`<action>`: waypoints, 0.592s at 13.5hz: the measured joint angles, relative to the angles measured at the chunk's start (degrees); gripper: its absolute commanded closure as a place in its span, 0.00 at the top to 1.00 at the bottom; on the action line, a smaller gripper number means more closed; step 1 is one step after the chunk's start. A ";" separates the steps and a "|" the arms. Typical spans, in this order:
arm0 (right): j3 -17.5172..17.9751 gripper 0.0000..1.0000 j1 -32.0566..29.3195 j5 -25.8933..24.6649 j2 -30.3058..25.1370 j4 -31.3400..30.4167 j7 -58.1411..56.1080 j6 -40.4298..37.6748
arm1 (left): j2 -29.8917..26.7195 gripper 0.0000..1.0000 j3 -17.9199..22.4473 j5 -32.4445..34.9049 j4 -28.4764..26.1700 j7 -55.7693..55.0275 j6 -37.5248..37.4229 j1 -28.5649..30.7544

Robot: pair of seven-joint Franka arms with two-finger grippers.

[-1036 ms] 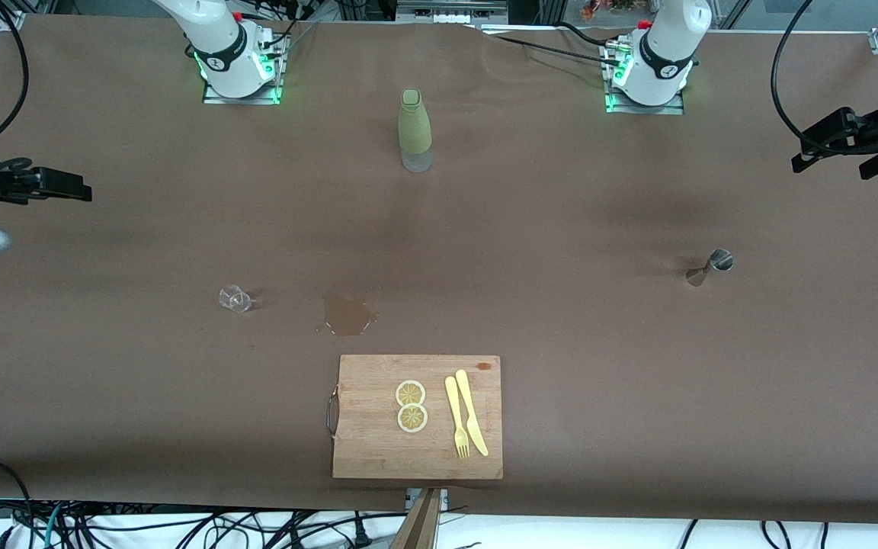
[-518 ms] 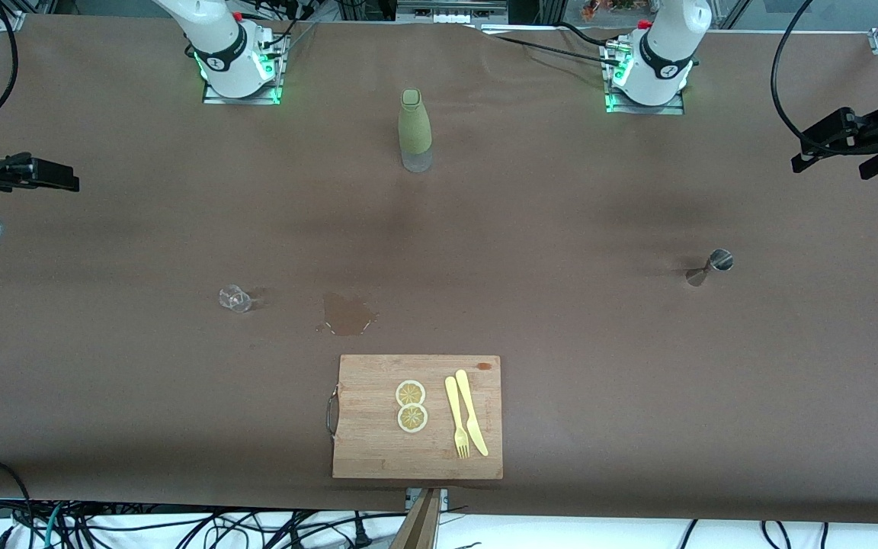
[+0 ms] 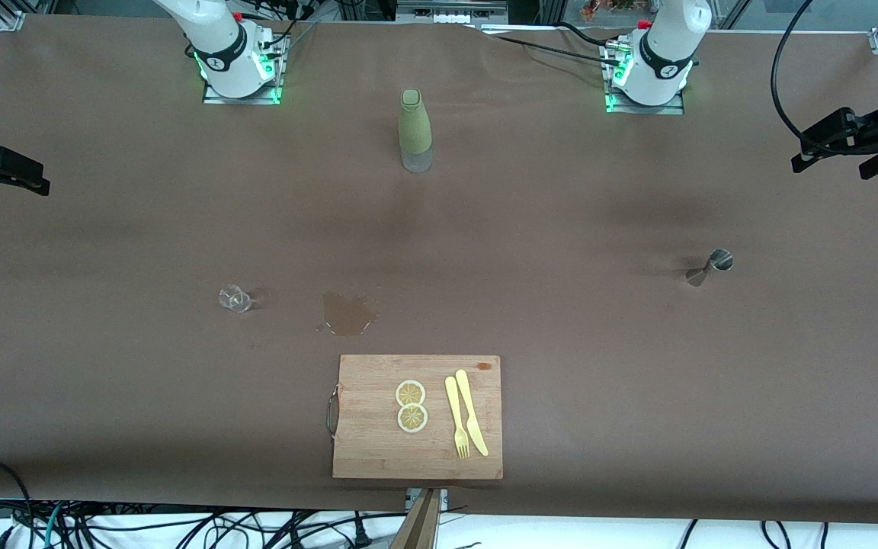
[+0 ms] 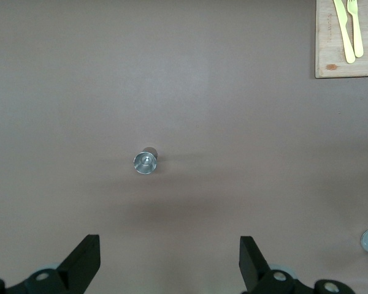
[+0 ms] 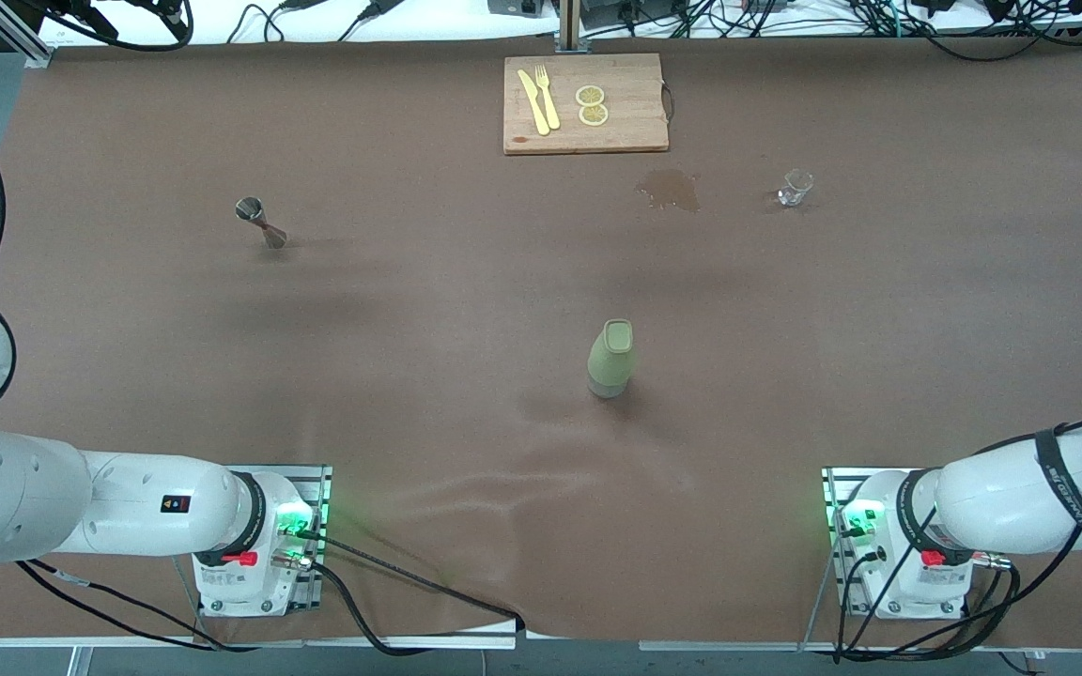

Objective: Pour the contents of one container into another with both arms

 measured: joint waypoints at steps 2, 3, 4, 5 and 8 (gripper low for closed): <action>0.39 1.00 -0.03 0.01 -0.11 -0.13 -0.01 0.01 | 0.00 1.00 0.00 0.00 0.00 0.00 0.00 0.00; 0.94 1.00 -0.03 0.01 -0.11 -0.24 0.17 0.01 | 0.00 1.00 0.00 0.00 0.00 0.00 0.00 0.00; 1.55 1.00 -0.03 0.02 -0.11 -0.36 0.97 0.01 | 0.00 1.00 0.00 0.00 0.00 0.00 0.00 0.00; 2.03 1.00 -0.02 0.02 -0.12 -0.48 2.29 0.01 | 0.00 1.00 0.00 0.00 0.00 -0.01 0.00 0.00; 2.64 1.00 -0.02 0.31 -0.12 -0.87 4.02 0.04 | 0.00 1.00 0.00 0.00 0.00 -0.03 0.00 0.07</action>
